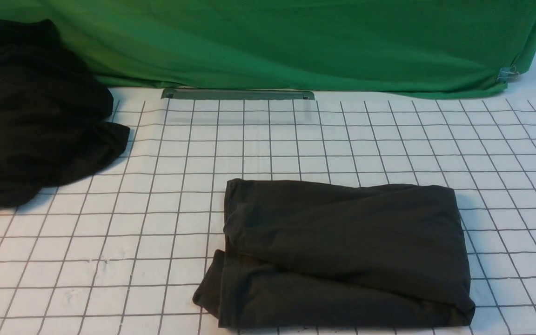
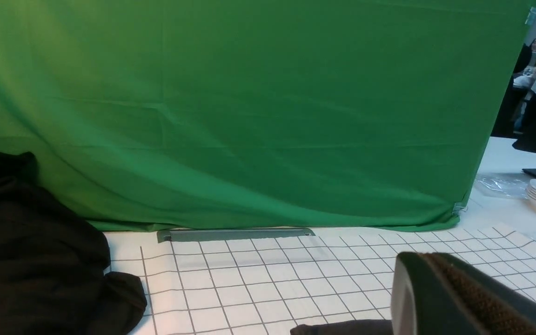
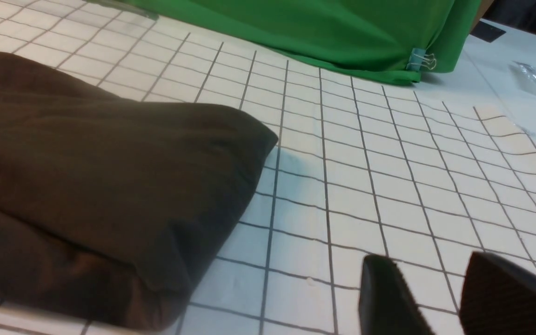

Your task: Fold a long-sleeved shirt over a white checkered tablecloth.

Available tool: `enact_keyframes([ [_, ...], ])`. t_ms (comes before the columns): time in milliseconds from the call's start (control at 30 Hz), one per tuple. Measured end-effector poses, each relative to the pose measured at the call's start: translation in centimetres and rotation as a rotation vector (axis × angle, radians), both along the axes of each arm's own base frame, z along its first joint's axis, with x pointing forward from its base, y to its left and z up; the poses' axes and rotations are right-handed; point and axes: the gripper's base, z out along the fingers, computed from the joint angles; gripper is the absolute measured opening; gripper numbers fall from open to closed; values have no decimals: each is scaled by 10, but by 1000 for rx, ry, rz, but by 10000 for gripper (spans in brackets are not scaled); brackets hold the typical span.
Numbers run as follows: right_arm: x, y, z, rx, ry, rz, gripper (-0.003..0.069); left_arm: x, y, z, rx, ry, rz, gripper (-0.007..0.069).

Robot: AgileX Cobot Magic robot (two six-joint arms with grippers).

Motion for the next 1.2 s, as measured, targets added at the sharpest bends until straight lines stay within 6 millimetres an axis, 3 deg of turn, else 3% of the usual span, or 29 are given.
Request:
enact_keyframes([
  [367,0,0,0,0,0,0,241,9,-7,-7,25,-83,-20,3],
  [433,0,0,0,0,0,0,241,20,-17,-26,50,-129,-58,3],
  [467,0,0,0,0,0,0,241,19,-17,-25,47,-140,-62,3],
  [500,0,0,0,0,0,0,241,27,-25,-45,44,-135,-97,3],
  [533,0,0,0,0,0,0,241,27,-26,-46,40,-137,-103,3],
  [667,0,0,0,0,0,0,241,37,-34,-96,20,31,-147,3],
  [800,0,0,0,-1,0,0,241,39,-34,-115,91,72,-126,3],
  [1200,0,0,0,-1,0,0,241,38,-8,-167,97,85,317,3],
])
